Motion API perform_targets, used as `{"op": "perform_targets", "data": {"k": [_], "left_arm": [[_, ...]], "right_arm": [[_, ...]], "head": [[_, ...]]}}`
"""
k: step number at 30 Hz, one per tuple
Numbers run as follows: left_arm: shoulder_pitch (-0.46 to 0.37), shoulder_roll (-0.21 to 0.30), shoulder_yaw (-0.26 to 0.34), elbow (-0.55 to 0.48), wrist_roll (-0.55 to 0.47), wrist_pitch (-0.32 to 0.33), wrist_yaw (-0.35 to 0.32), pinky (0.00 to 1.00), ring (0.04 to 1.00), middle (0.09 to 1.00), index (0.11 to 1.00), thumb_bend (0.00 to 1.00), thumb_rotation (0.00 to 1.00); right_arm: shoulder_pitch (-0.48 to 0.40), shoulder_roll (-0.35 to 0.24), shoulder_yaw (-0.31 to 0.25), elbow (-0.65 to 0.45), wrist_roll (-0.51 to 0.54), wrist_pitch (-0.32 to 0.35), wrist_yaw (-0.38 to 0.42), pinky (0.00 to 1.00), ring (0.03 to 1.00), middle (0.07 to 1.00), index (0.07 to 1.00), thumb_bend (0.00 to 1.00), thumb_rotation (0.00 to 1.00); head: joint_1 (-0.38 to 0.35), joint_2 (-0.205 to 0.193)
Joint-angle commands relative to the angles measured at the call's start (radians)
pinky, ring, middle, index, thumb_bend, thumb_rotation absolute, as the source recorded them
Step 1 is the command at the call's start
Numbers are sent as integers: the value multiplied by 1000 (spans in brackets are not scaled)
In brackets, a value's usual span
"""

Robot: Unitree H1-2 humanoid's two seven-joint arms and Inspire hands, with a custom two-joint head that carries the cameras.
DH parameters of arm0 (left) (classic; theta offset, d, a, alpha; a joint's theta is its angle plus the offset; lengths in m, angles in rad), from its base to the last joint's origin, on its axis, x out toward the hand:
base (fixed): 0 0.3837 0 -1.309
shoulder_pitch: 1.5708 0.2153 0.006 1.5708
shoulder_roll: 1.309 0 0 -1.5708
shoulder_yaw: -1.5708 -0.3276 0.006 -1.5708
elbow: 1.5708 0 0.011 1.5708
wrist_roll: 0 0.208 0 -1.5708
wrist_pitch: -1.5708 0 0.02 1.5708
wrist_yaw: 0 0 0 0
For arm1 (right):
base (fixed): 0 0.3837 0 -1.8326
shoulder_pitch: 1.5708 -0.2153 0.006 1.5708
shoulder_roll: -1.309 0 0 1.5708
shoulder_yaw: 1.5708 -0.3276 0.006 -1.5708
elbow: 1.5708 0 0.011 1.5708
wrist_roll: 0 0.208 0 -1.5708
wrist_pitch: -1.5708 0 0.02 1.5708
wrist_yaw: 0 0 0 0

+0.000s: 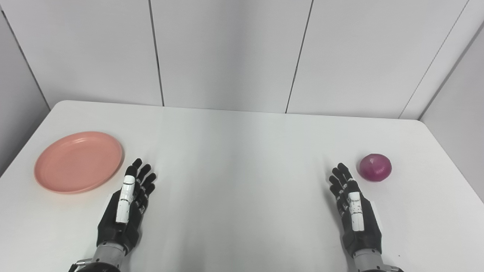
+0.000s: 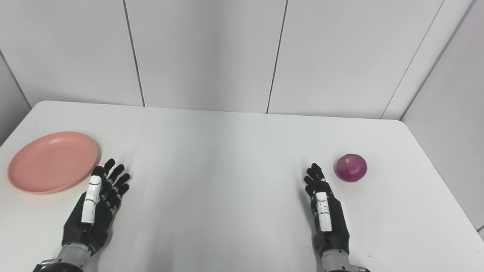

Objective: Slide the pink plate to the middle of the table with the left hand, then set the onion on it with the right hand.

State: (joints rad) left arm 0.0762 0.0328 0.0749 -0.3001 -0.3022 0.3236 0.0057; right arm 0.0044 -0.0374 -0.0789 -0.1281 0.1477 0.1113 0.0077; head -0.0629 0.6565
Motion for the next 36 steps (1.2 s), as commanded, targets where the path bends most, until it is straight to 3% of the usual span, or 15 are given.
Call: {"op": "perform_targets", "data": {"k": [1, 36], "left_arm": [[31, -33, 0, -12, 2, -43, -1, 1000, 959, 979, 1000, 635, 903], [29, -32, -8, -12, 19, -41, -3, 1000, 959, 979, 1000, 642, 907]], "right_arm": [[9, 3, 2, 13, 1, -8, 7, 961, 933, 921, 930, 836, 871], [8, 2, 2, 21, 3, -7, 11, 963, 926, 914, 929, 838, 865]], "head": [[2, 0], [5, -6]]}}
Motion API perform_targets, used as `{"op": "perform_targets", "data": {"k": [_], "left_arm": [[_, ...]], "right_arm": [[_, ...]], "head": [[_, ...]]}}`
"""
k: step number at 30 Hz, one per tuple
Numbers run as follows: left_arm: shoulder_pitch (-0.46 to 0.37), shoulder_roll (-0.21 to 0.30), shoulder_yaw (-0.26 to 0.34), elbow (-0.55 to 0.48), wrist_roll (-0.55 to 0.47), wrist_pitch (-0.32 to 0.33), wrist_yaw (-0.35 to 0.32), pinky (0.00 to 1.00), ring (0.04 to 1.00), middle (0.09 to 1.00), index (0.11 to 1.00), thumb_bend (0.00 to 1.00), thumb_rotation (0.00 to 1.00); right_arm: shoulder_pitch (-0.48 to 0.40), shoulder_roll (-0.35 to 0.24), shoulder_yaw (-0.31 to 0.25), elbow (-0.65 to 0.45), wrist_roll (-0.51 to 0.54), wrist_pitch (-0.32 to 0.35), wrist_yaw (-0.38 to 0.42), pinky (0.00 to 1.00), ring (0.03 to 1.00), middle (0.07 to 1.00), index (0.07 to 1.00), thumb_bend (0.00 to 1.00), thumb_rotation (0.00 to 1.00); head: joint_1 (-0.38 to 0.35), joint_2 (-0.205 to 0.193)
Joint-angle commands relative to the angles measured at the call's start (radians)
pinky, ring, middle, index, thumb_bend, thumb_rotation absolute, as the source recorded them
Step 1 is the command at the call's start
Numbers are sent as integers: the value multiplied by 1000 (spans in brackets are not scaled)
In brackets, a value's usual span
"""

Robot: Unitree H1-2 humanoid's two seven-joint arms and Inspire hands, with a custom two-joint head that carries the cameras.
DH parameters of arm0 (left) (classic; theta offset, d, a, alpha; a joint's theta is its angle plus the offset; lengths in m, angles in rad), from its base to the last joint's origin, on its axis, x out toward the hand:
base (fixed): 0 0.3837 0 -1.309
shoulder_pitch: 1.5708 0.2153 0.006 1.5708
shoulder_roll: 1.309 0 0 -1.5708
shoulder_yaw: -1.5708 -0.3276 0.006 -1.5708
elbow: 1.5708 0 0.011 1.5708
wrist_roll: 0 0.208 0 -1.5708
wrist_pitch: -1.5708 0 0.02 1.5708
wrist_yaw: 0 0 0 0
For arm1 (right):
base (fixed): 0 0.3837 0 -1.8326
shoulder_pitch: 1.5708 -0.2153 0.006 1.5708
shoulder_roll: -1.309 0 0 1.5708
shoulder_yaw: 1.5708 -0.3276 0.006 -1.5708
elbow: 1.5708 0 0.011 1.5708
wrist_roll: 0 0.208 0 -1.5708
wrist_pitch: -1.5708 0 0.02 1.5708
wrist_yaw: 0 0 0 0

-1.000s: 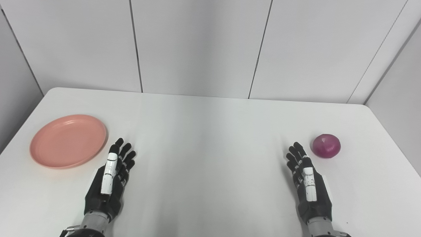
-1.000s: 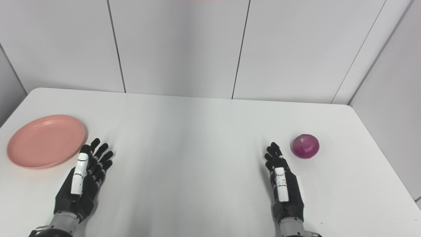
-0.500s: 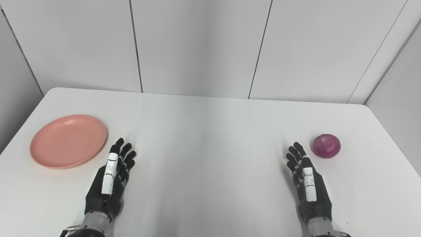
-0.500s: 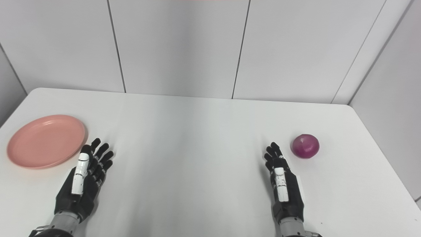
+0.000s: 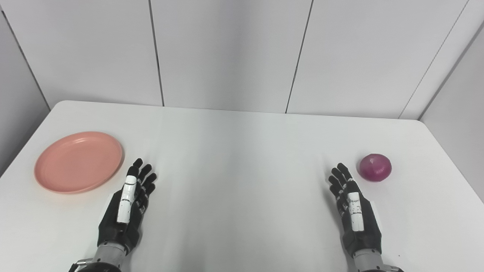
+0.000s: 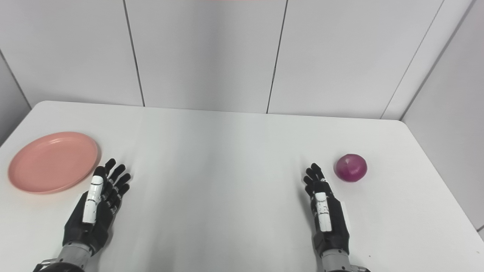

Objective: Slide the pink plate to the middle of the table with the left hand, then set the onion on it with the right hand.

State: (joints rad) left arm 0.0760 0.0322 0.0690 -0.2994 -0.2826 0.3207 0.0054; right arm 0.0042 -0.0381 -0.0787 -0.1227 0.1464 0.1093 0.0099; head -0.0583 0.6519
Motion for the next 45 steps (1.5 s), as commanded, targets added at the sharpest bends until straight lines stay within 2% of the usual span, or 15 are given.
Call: {"op": "perform_targets", "data": {"k": [1, 13, 17, 20, 25, 27, 31, 42, 45], "left_arm": [[30, -31, -3, -12, 0, -38, -3, 1000, 960, 979, 1000, 642, 908], [33, -42, -9, -4, 7, -53, 1, 1000, 957, 975, 1000, 641, 906], [38, -47, -16, 6, 6, -67, -3, 1000, 961, 976, 1000, 647, 901], [44, -53, -32, 19, 17, -92, -2, 1000, 964, 979, 1000, 655, 899], [50, -78, -58, 45, 49, -139, 22, 995, 940, 954, 987, 631, 885], [52, -88, -74, 61, 67, -163, 32, 987, 931, 948, 980, 621, 878], [54, -106, -101, 85, 93, -191, 52, 974, 925, 945, 975, 618, 861], [52, -157, -144, 121, 112, -213, 81, 1000, 954, 966, 995, 626, 849], [48, -170, -147, 140, 123, -224, 80, 1000, 959, 968, 998, 639, 839]], "right_arm": [[9, 1, 2, 15, 4, -5, 9, 963, 926, 914, 929, 831, 868], [8, -6, -5, 21, 16, -9, 18, 963, 933, 917, 931, 821, 866], [10, -12, -11, 32, 20, -22, 28, 961, 932, 919, 931, 824, 868], [15, -24, -20, 48, 35, -43, 41, 956, 930, 919, 933, 817, 871], [19, -52, -35, 85, 62, -87, 75, 981, 937, 924, 943, 792, 892], [18, -66, -47, 113, 80, -107, 93, 986, 939, 926, 945, 787, 897], [14, -90, -66, 157, 108, -130, 123, 991, 936, 928, 946, 779, 907], [12, -126, -96, 201, 161, -116, 163, 1000, 974, 954, 977, 718, 967], [8, -130, -102, 217, 167, -114, 166, 1000, 987, 964, 981, 715, 974]], "head": [[4, -3], [19, -10], [50, -24], [118, -53], [175, -84], [229, -112], [297, -142], [406, -194], [447, -226]]}}
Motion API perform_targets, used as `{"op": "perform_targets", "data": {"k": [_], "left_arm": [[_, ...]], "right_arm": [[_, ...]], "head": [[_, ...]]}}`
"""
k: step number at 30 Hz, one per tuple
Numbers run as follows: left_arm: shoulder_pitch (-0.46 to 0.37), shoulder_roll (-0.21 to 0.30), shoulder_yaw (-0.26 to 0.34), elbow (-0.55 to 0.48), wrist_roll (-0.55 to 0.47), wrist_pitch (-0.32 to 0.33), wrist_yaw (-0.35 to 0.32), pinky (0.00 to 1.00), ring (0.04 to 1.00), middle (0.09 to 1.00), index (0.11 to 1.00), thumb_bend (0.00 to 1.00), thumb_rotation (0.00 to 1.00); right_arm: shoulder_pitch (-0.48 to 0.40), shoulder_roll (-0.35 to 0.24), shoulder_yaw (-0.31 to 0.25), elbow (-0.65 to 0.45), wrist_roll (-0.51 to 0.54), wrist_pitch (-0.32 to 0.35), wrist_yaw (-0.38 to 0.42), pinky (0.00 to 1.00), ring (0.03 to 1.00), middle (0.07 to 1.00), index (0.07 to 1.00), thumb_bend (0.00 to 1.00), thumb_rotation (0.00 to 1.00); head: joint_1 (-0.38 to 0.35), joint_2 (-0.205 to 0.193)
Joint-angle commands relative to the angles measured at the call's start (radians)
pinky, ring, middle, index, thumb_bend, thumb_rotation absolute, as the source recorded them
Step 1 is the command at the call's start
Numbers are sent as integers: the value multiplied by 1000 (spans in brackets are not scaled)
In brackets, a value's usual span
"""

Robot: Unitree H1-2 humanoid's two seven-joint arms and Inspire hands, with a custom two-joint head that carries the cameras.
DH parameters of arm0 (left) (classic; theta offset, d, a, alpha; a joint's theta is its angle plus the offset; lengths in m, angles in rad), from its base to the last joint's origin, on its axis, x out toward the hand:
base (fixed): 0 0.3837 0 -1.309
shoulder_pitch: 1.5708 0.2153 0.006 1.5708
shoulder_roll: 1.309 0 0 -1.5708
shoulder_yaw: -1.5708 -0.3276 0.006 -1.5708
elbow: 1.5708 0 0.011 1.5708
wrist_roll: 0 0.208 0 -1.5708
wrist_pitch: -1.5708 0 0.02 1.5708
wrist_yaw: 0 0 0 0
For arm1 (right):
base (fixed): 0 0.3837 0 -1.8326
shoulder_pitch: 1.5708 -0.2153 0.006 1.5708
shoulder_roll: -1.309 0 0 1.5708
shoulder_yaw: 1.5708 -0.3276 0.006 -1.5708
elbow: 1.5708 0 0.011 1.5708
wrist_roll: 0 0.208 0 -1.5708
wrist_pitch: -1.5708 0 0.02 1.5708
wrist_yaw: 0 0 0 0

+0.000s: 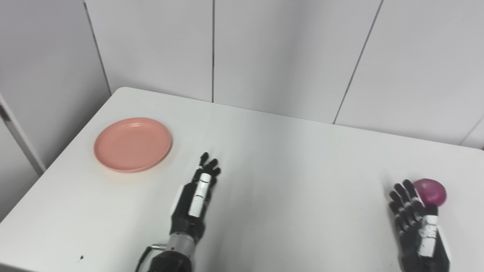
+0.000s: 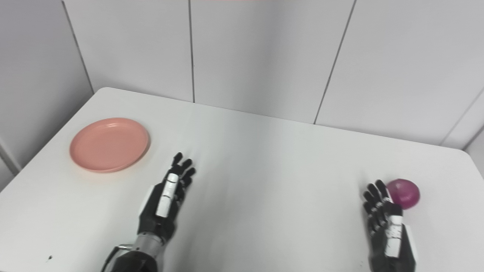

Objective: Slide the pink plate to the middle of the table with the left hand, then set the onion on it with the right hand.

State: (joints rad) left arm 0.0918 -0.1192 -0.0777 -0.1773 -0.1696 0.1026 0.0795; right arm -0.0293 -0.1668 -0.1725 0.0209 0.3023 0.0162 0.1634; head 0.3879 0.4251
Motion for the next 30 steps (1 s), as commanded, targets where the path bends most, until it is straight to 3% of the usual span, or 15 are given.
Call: {"op": "perform_targets", "data": {"k": [1, 6, 15, 30], "left_arm": [[31, -22, 0, 25, 15, -10, 5, 1000, 959, 968, 998, 645, 838], [22, -41, -3, 67, 58, -44, 8, 1000, 947, 954, 984, 665, 824], [16, -50, -3, 115, 70, -81, -5, 1000, 943, 955, 990, 691, 805], [10, -35, 7, 99, 62, -62, -19, 1000, 945, 964, 997, 658, 808]], "right_arm": [[40, -3, -10, 79, 11, -25, 15, 1000, 994, 970, 986, 711, 983], [32, -11, -15, 110, 14, -42, 28, 1000, 1000, 998, 1000, 788, 971], [24, -8, -29, 166, -12, -85, 20, 1000, 1000, 978, 1000, 762, 976], [27, 2, -21, 166, -19, -98, 18, 1000, 1000, 988, 1000, 716, 1000]], "head": [[1, 0], [39, -32], [56, -79], [46, -86]]}}
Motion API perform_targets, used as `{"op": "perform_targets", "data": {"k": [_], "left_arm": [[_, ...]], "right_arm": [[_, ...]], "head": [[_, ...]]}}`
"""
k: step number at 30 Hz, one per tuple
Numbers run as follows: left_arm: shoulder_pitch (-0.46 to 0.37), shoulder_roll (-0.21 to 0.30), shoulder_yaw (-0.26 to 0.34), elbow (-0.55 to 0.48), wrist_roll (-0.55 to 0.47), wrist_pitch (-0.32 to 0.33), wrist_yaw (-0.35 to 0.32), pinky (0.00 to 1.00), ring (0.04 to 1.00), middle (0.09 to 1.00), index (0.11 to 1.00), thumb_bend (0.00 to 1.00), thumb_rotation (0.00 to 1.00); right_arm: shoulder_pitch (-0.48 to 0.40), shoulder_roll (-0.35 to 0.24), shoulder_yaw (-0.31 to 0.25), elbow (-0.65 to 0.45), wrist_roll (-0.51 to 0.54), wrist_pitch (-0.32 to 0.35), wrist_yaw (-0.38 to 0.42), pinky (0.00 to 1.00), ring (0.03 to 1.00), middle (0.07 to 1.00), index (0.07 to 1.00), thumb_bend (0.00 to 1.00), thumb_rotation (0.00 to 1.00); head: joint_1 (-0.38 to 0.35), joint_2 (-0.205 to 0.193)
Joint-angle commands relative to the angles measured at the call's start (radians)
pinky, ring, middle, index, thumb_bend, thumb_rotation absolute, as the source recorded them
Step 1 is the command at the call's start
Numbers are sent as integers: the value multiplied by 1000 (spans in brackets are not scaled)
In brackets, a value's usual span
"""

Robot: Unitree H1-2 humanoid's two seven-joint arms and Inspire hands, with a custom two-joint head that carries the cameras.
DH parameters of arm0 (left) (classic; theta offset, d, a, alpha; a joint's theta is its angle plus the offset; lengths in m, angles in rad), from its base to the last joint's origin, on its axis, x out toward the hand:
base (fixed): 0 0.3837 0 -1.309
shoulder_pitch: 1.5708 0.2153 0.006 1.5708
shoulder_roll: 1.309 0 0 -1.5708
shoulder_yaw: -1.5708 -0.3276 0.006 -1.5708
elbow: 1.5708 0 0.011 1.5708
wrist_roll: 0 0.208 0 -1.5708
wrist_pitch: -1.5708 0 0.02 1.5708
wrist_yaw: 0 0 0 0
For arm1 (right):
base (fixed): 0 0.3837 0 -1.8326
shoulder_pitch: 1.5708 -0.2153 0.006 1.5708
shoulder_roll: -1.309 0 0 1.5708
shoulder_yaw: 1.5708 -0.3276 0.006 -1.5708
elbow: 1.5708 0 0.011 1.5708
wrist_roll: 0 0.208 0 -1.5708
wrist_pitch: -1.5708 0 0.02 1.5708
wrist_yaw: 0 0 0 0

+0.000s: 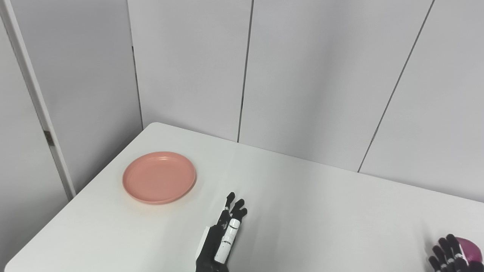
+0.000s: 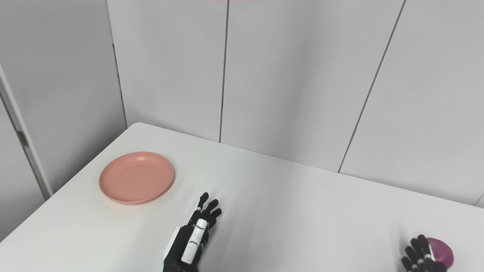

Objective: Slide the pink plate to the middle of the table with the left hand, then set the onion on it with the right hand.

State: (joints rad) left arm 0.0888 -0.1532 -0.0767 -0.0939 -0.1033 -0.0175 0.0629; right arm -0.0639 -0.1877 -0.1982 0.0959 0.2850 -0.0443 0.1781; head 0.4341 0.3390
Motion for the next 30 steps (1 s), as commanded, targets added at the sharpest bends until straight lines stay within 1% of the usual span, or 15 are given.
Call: {"op": "perform_targets", "data": {"k": [1, 3, 6, 11, 12, 13, 17, 21, 23, 30], "left_arm": [[9, 0, 8, 12, -5, 60, -2, 1000, 947, 965, 998, 656, 808], [2, 2, 12, 6, -4, 61, -3, 1000, 948, 964, 998, 655, 808], [-10, 3, 21, -12, -9, 78, -2, 1000, 947, 960, 992, 656, 803], [-44, 1, 40, -61, -30, 143, -4, 1000, 955, 962, 990, 640, 835], [-56, 3, 42, -76, -27, 160, -2, 1000, 957, 964, 991, 640, 840], [-68, 6, 44, -89, -23, 174, -1, 1000, 960, 965, 991, 644, 877], [-110, 11, 57, -143, -13, 227, 7, 1000, 954, 957, 981, 650, 899], [-157, 31, 64, -188, 10, 267, 12, 1000, 965, 963, 989, 657, 924], [-188, 43, 71, -207, 13, 284, 10, 1000, 967, 966, 990, 652, 940], [-290, 71, 119, -239, -2, 358, 18, 1000, 947, 956, 978, 708, 886]], "right_arm": [[62, 23, 5, 89, -4, -35, 1, 1000, 1000, 989, 1000, 713, 1000], [62, 25, 4, 90, -2, -33, 1, 1000, 1000, 994, 1000, 721, 1000], [62, 27, 4, 87, 0, -35, 2, 1000, 1000, 992, 1000, 707, 1000], [65, 29, 6, 75, -1, -26, -1, 1000, 1000, 989, 1000, 704, 1000], [65, 29, 7, 77, -5, -31, -2, 1000, 1000, 989, 1000, 705, 1000], [65, 29, 7, 78, -6, -34, -2, 1000, 1000, 992, 1000, 703, 1000], [66, 31, 7, 72, -4, -26, -3, 1000, 1000, 993, 1000, 705, 1000], [66, 32, 9, 74, -7, -28, -3, 1000, 1000, 993, 1000, 717, 1000], [66, 34, 9, 74, -7, -28, -4, 1000, 1000, 990, 1000, 704, 1000], [70, 40, 11, 62, -13, -23, -8, 1000, 1000, 988, 1000, 716, 1000]], "head": [[0, 0], [-1, 1], [-4, 7], [-6, 11], [-5, 11], [-5, 12], [-10, 13], [-15, 13], [-16, 12], [-10, 4]]}}
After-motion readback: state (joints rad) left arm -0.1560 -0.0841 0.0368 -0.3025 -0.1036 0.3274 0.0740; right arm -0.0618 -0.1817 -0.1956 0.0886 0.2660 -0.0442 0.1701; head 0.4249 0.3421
